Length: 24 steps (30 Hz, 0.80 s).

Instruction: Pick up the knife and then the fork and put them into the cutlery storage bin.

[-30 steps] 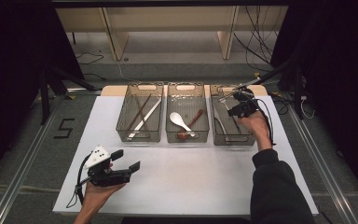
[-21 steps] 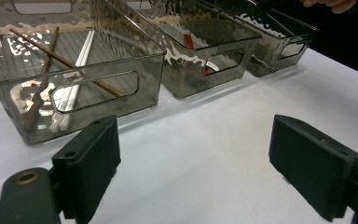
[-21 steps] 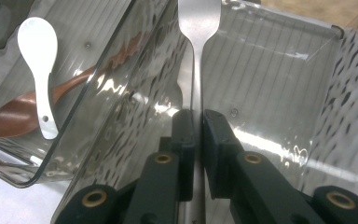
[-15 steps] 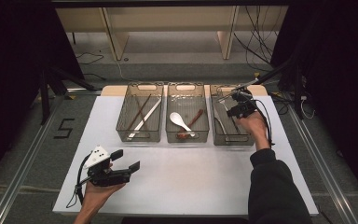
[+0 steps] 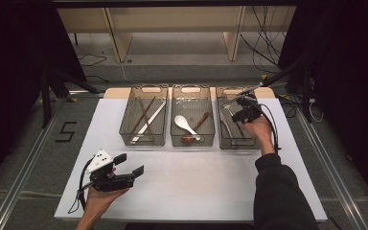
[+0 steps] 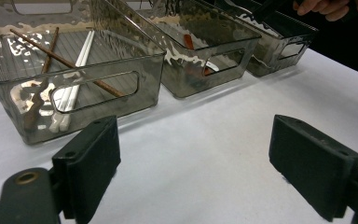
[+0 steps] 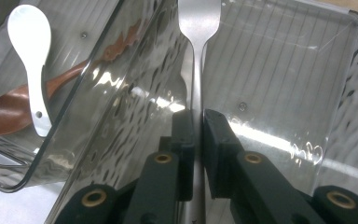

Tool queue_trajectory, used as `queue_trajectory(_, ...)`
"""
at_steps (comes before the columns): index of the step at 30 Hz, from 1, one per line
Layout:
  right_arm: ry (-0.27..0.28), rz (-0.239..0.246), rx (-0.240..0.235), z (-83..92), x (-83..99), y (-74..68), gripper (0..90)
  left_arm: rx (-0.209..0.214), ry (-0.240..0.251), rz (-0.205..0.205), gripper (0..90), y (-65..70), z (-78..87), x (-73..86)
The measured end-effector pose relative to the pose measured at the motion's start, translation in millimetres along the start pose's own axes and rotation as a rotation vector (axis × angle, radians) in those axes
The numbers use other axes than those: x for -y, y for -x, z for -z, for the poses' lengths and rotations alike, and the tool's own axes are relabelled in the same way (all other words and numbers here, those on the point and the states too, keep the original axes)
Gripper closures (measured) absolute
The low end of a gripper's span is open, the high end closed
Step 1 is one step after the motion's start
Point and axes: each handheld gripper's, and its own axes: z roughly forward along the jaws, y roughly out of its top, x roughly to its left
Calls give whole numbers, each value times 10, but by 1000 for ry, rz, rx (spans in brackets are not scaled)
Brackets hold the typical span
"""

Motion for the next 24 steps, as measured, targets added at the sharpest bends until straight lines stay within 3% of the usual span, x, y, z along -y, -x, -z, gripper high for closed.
queue_trajectory(8, -13, -15, 5, -61, 40, 9, 837, 1, -1, 0, 159, -1, 2, 0)
queue_trajectory(13, -29, -17, -19, -105, 70, 21, 819, 1, -3, 0, 159, -2, 1, 0)
queue_trajectory(24, 5, -14, -50, 0, 78, 18, 761, 0, -2, 1, 159, 1, -1, 2)
